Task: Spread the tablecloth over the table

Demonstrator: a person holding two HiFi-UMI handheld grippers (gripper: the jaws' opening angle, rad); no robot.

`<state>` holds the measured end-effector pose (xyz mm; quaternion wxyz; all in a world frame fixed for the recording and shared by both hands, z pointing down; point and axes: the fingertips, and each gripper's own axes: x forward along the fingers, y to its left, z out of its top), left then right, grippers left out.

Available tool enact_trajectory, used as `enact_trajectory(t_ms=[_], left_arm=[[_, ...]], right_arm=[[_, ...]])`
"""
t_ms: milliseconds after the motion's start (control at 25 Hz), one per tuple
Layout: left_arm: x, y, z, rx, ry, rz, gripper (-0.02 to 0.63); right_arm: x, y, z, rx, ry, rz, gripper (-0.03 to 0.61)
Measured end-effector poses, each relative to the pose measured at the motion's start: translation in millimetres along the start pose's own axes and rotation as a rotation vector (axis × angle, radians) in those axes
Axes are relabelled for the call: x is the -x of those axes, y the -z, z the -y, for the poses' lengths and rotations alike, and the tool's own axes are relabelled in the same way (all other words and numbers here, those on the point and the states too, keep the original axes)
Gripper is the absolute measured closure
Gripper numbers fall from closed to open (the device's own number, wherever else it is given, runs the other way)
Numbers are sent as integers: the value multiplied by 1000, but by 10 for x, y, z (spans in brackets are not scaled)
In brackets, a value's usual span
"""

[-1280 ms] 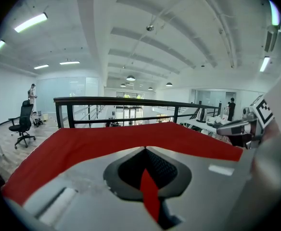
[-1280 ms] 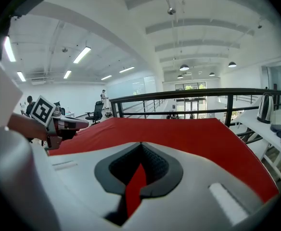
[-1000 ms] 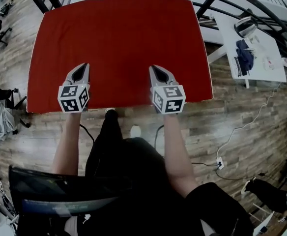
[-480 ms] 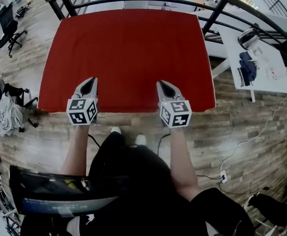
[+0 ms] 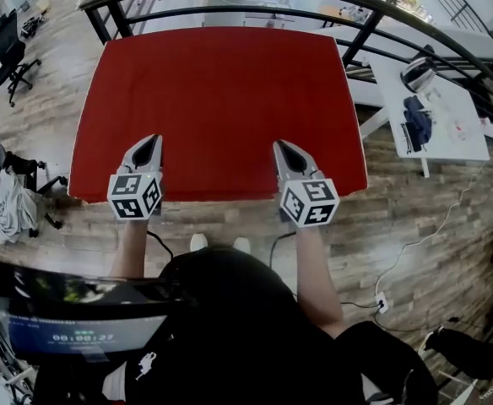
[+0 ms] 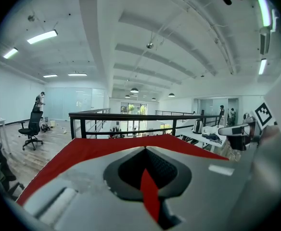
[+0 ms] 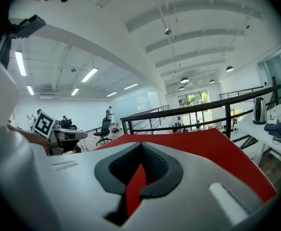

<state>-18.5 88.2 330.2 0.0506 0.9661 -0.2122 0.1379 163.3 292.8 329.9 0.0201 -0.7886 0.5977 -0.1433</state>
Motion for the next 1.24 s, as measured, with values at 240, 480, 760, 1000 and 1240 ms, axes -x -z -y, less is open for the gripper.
enact_trajectory(t_ms=[240,480,760,1000,1240], left_arm=[[138,-57,-174,-6,23,10,607],[173,8,-284,8,30,10,607],[88,-9,-359,7,45,14,607],[-22,-1,-414,11,59,10,607],[-134,-37,-515,7,63,9,607]], right_arm=[[65,-183,-217,9,25,30,569],[92,-139,-260,1,62,22,569],[47,-109,-281,18,86,10,569],[-49,-117,-255,21,97,7,569],[-183,-157,-253,27,97,7,569]])
